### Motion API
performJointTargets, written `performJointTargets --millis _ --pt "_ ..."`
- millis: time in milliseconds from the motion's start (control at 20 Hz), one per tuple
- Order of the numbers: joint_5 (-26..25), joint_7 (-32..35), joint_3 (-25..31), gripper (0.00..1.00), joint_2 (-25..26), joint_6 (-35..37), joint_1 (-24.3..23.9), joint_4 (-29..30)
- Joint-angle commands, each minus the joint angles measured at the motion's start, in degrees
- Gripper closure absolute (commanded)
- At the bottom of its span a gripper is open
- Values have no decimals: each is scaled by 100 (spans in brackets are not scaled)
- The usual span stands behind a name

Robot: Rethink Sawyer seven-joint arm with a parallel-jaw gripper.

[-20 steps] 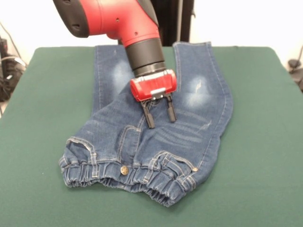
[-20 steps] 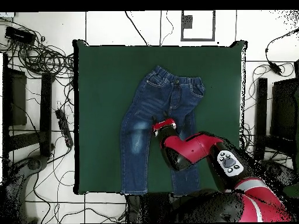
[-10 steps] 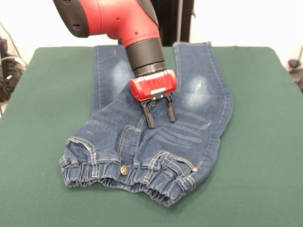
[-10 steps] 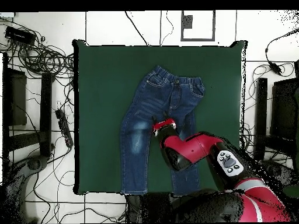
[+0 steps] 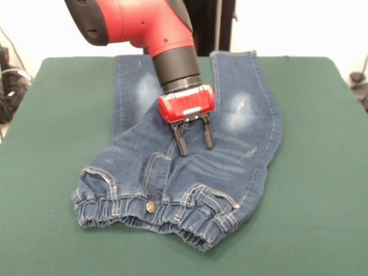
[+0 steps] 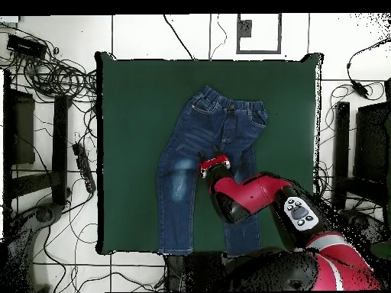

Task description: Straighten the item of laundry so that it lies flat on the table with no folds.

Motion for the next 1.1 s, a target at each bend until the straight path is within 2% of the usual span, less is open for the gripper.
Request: performJointTargets --millis 50,1100 --pt "219 387 354 0 354 1360 195 -27" --pt "95 372 481 0 400 1335 68 -25"
